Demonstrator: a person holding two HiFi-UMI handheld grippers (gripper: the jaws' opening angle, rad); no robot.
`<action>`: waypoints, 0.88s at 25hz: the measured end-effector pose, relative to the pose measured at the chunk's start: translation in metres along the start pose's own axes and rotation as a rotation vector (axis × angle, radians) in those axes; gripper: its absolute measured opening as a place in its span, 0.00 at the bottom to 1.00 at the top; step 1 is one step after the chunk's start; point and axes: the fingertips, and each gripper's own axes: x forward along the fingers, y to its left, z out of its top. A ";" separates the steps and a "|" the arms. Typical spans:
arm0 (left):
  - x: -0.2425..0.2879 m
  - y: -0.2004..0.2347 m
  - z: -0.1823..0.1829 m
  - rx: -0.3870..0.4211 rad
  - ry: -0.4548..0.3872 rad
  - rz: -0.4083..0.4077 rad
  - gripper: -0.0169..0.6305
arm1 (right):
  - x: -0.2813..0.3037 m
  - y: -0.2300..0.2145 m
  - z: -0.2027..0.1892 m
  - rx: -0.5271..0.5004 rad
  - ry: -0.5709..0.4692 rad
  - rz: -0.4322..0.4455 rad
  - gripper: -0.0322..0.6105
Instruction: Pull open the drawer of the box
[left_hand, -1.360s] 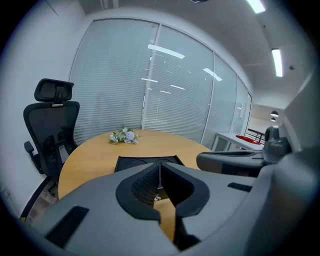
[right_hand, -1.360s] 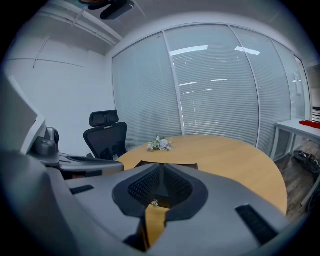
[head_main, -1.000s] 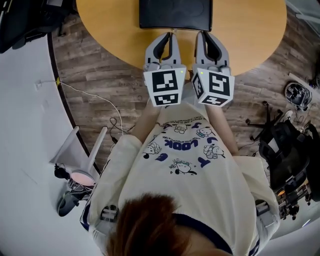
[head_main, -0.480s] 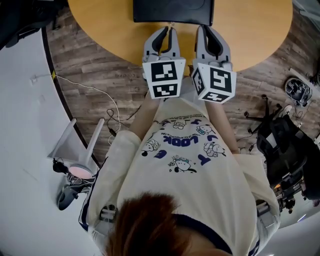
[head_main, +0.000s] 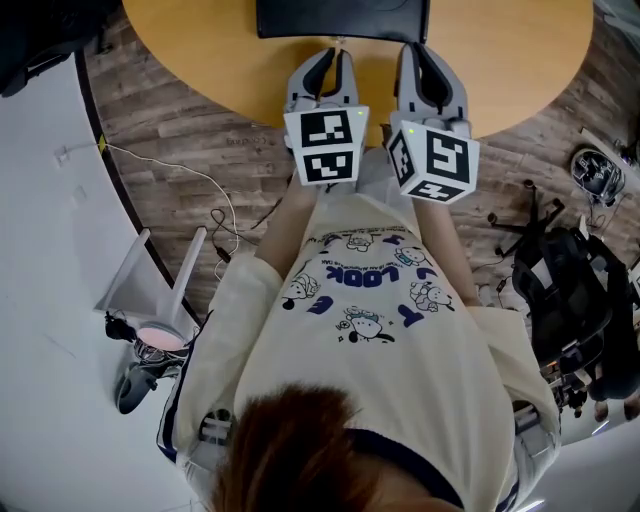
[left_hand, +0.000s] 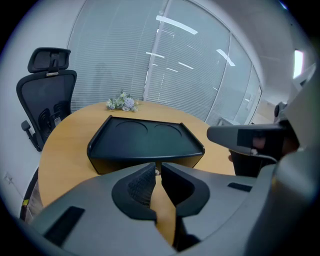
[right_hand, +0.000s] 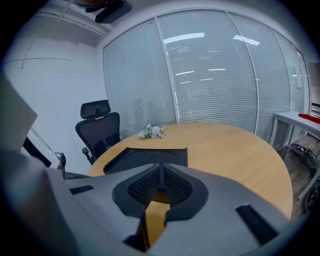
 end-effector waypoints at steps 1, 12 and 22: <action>0.002 -0.001 -0.002 -0.007 0.009 -0.006 0.06 | 0.000 -0.001 -0.001 0.000 0.002 -0.001 0.12; 0.020 0.009 -0.016 -0.034 0.061 -0.004 0.13 | 0.004 -0.002 -0.009 0.012 0.020 -0.011 0.12; 0.032 0.001 -0.023 -0.052 0.088 -0.006 0.19 | 0.001 -0.011 -0.012 0.022 0.027 -0.010 0.12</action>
